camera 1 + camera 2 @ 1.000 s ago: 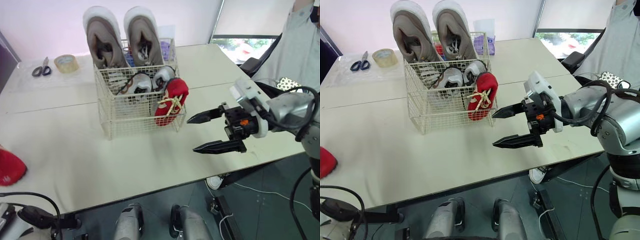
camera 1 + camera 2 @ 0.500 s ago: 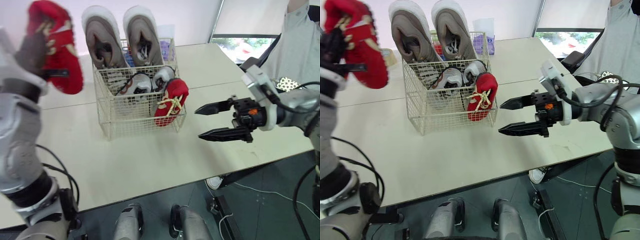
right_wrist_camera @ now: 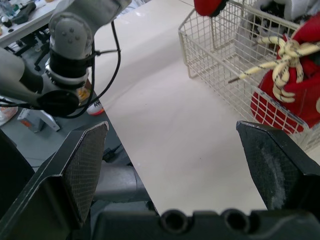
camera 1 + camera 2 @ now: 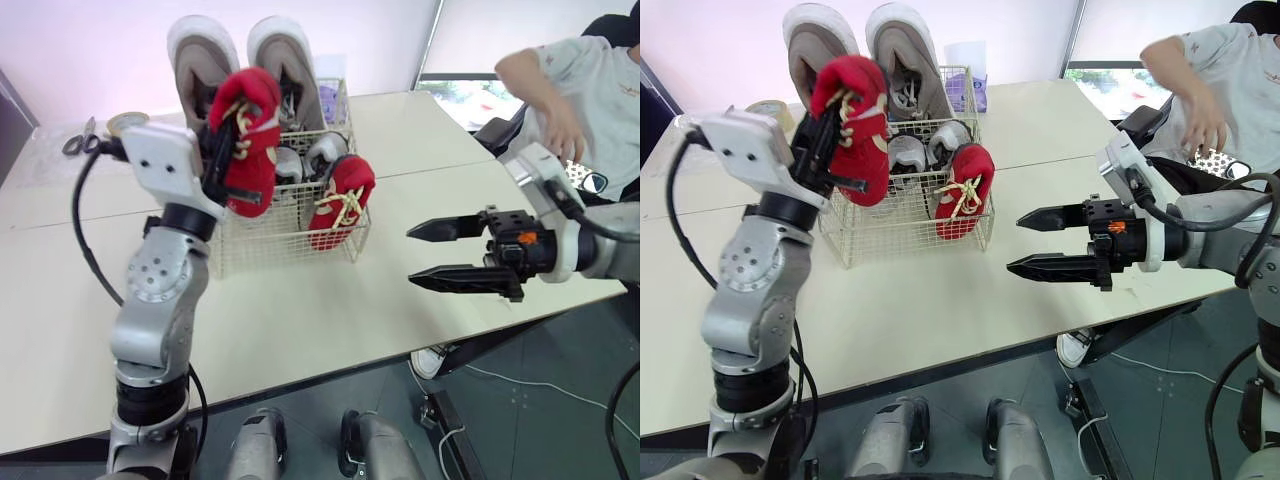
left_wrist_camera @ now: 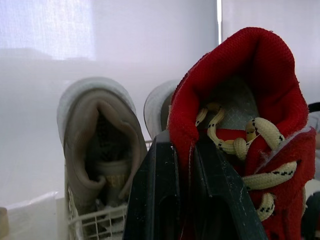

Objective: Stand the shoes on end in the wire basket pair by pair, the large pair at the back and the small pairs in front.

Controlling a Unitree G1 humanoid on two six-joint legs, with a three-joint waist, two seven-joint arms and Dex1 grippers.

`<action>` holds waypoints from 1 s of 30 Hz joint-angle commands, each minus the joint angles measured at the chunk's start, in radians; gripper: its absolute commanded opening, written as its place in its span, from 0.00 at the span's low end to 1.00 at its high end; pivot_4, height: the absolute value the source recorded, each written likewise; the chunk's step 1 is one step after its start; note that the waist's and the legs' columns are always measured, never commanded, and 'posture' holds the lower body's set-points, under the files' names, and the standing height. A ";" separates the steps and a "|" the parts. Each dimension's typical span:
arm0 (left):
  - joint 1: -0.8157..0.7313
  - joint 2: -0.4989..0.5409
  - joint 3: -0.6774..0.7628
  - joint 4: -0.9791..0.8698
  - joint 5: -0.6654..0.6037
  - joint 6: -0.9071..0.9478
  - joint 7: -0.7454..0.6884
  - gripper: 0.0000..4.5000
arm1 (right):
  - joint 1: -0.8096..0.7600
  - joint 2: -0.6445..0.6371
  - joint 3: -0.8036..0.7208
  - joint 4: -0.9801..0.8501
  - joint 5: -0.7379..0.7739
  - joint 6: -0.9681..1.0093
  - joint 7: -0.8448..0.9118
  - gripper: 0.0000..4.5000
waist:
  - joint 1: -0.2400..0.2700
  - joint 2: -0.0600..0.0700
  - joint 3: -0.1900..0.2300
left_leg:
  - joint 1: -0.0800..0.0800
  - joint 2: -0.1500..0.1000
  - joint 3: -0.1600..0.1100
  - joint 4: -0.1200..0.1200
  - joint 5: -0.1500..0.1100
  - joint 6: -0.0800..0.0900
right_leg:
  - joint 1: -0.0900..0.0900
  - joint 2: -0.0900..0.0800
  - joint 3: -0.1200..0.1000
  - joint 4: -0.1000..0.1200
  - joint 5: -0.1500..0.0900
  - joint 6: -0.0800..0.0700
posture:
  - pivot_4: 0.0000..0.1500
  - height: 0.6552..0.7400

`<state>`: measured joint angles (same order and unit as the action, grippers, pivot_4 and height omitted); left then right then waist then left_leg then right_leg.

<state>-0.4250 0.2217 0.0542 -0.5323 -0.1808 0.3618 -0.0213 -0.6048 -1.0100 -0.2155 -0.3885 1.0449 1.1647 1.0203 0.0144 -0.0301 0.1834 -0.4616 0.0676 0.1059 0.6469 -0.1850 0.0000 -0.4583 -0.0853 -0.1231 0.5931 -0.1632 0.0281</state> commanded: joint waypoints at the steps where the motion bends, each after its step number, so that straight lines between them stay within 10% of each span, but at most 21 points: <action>1: 0.022 -0.033 -0.022 0.034 0.064 -0.111 0.019 0.01 | -0.028 -0.002 -0.031 -0.005 0.029 -0.007 -0.023 1.00 | 0.000 0.000 0.000 | 0.000 0.000 0.000 0.000 0.000 0.000 | -0.001 0.000 0.000 0.000 0.000 0.000 | 1.00 1.00; 13: 0.170 -0.144 -0.011 0.126 0.094 -0.182 0.058 0.01 | -0.068 0.017 0.023 0.034 -0.004 -0.056 -0.026 1.00 | -0.002 0.005 -0.003 | 0.000 0.001 -0.002 0.000 -0.001 0.001 | 0.000 0.002 0.000 -0.003 0.000 0.000 | 1.00 1.00; 17: 0.178 -0.179 0.040 0.039 -0.005 -0.066 0.065 0.01 | -0.071 0.037 0.050 0.050 -0.022 -0.079 -0.022 1.00 | -0.013 0.031 -0.013 | -0.009 0.024 -0.016 -0.003 -0.001 0.001 | 0.019 0.030 -0.003 -0.057 0.031 0.001 | 1.00 1.00; 18: 0.181 -0.176 0.039 0.023 -0.008 -0.050 0.061 0.09 | -0.073 0.044 0.056 0.053 -0.024 -0.083 -0.020 1.00 | -0.013 0.025 -0.015 | -0.013 0.029 -0.015 -0.005 -0.001 0.001 | 0.018 0.031 -0.001 -0.057 0.035 0.002 | 1.00 1.00; 19: 0.184 -0.171 0.037 0.011 -0.007 -0.038 0.057 0.19 | -0.073 0.048 0.060 0.056 -0.027 -0.087 -0.018 1.00 | -0.012 0.017 -0.013 | -0.008 0.026 0.000 -0.003 -0.001 0.001 | 0.010 0.018 0.010 -0.004 0.008 0.008 | 1.00 1.00; 21: 0.196 -0.163 0.039 -0.010 -0.016 -0.023 0.048 0.37 | -0.073 0.054 0.069 0.060 -0.037 -0.095 -0.014 1.00 | -0.005 0.015 -0.011 | 0.008 0.006 0.008 -0.003 -0.001 0.001 | 0.002 0.008 0.030 0.033 -0.035 0.004 | 1.00 1.00; 25: 0.229 -0.135 0.070 -0.094 -0.053 0.069 0.045 0.82 | -0.078 0.063 0.087 0.081 -0.057 -0.113 0.001 1.00 | -0.005 0.019 -0.008 | 0.018 -0.019 -0.033 -0.007 -0.001 0.001 | 0.013 0.006 0.013 0.024 -0.035 0.002 | 1.00 1.00; 30: 0.254 -0.107 0.165 -0.217 -0.184 0.215 0.043 0.82 | -0.085 0.075 0.111 0.106 -0.083 -0.135 0.025 1.00 | -0.005 0.019 -0.007 | 0.018 -0.017 -0.033 -0.003 -0.007 0.000 | 0.016 0.004 0.009 0.019 -0.034 0.003 | 1.00 1.00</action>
<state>-0.1673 0.1085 0.1723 -0.6721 -0.3005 0.5367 0.0229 -0.6694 -0.9379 -0.0970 -0.2826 0.9663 1.0546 1.0311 0.0089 -0.0110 0.1760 -0.4441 0.0508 0.0740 0.6459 -0.1935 0.0005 -0.4418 -0.0821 -0.1136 0.6122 -0.1970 0.0316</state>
